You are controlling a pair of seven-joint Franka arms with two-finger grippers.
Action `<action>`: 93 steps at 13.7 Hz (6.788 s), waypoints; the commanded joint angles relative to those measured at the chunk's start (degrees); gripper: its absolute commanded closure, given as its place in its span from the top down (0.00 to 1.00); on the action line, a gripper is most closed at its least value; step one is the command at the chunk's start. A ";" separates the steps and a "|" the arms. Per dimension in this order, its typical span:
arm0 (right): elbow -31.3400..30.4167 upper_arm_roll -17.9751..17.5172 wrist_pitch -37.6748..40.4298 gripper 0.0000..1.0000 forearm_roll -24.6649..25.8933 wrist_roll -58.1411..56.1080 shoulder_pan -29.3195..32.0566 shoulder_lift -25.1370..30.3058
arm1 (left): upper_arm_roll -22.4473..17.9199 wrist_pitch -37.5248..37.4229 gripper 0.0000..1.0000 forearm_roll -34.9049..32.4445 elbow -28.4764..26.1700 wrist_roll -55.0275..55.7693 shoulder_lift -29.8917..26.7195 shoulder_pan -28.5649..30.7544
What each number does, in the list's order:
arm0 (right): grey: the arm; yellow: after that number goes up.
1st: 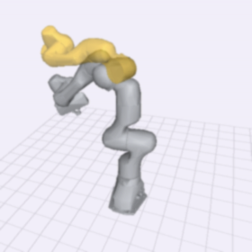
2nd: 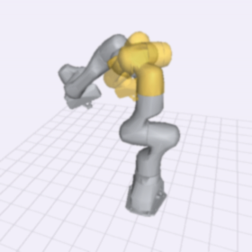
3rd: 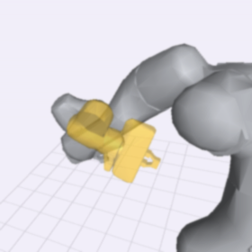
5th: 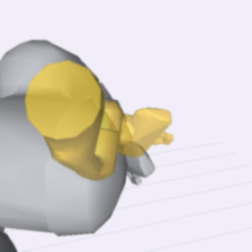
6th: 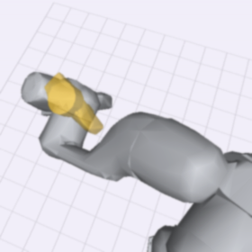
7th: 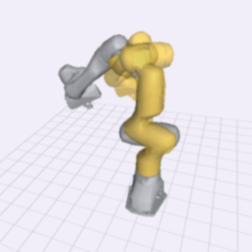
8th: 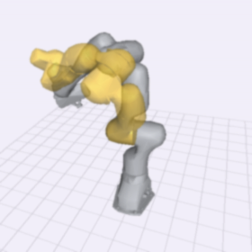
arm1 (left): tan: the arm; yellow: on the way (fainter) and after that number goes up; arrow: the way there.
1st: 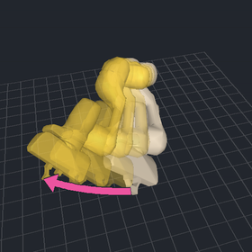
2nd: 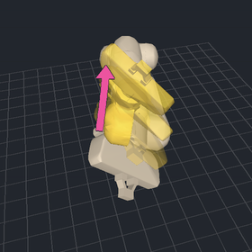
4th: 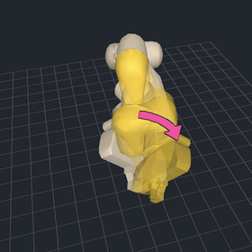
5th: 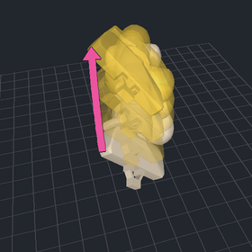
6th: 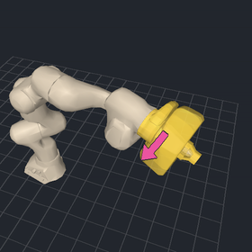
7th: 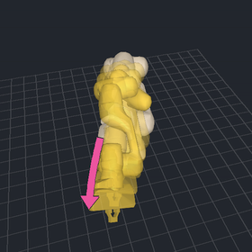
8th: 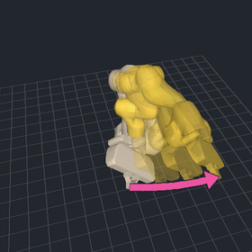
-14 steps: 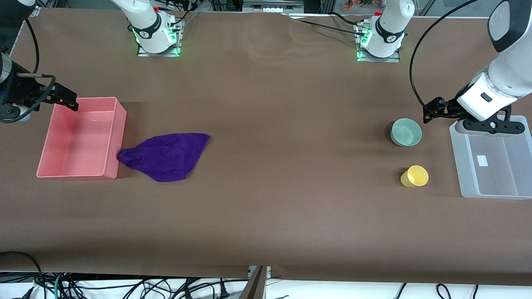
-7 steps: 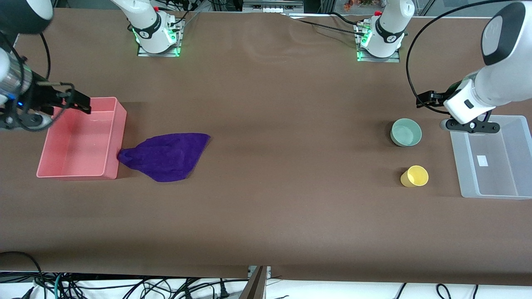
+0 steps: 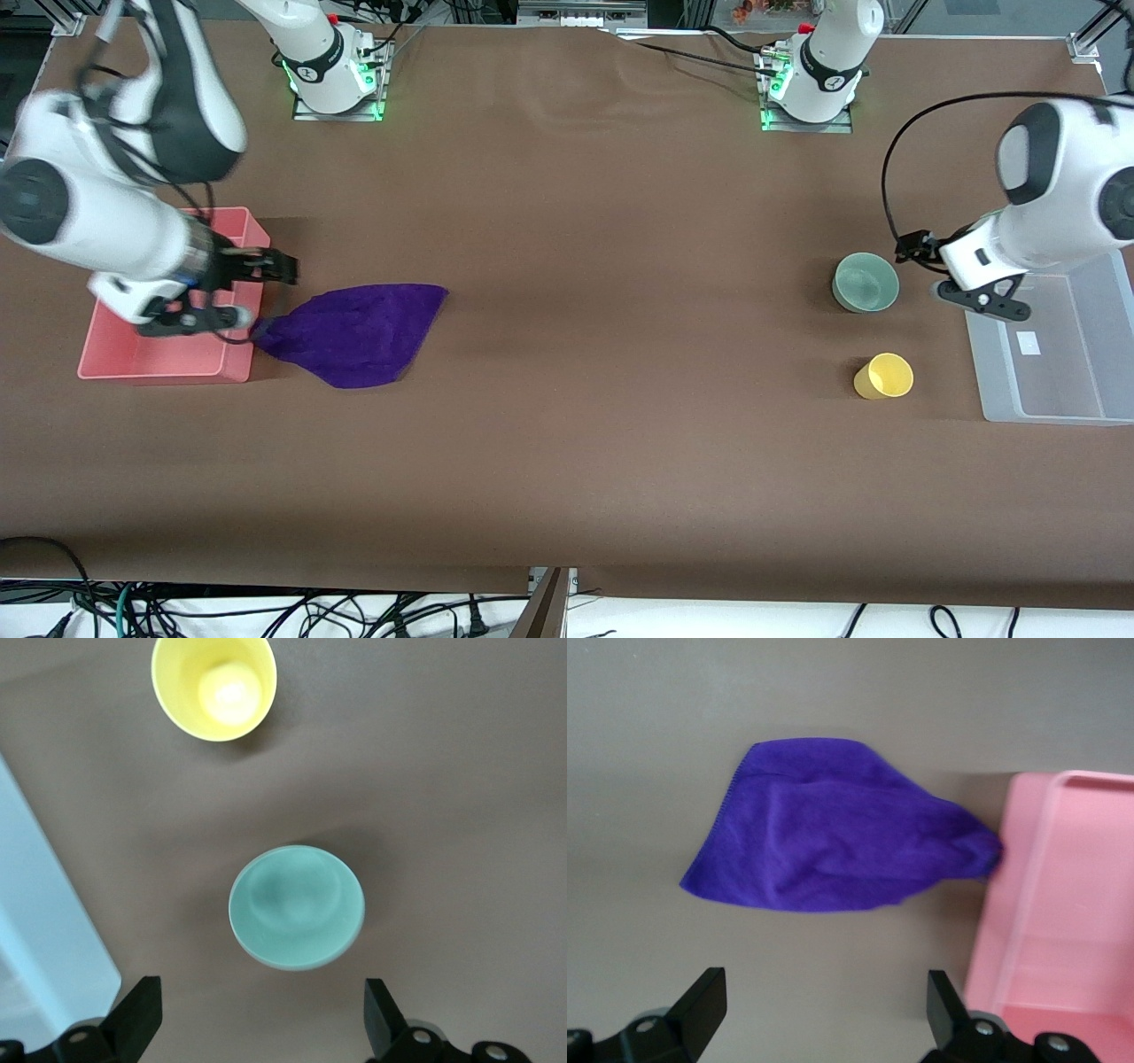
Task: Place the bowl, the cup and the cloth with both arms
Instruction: 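Grasp the purple cloth with the right gripper while the left gripper grasps the bowl, then drop the cloth into the pink bin while the left gripper places the bowl, then grasp the yellow cup with the left gripper while the right gripper withdraws, then carry the yellow cup into the green bowl and release it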
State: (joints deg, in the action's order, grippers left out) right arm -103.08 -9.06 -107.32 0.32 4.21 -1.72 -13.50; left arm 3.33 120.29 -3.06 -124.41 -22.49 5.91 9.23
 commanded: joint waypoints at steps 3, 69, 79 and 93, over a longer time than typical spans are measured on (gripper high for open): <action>-10.98 -3.42 -15.61 1.00 -0.32 1.33 -1.61 -3.36 | 0.27 24.70 1.00 -0.98 -14.62 -4.23 2.77 2.54; 20.91 10.47 21.37 1.00 4.60 -21.70 1.01 6.29 | 12.49 -3.74 0.00 -7.93 34.59 14.14 33.12 11.07; 20.38 7.83 23.91 1.00 2.75 -7.73 1.63 8.49 | 10.73 -23.69 0.00 -10.29 35.29 -4.44 17.82 19.13; 20.91 8.09 23.74 1.00 2.84 -8.34 1.54 7.17 | 10.73 -10.95 0.87 -13.29 31.78 -24.18 26.09 36.39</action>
State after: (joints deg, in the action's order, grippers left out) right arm -82.12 -0.65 -83.88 4.04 -4.44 -0.92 -6.60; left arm 13.40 108.60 -15.06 -91.64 -45.76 33.31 45.41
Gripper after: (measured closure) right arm 0.000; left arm 0.903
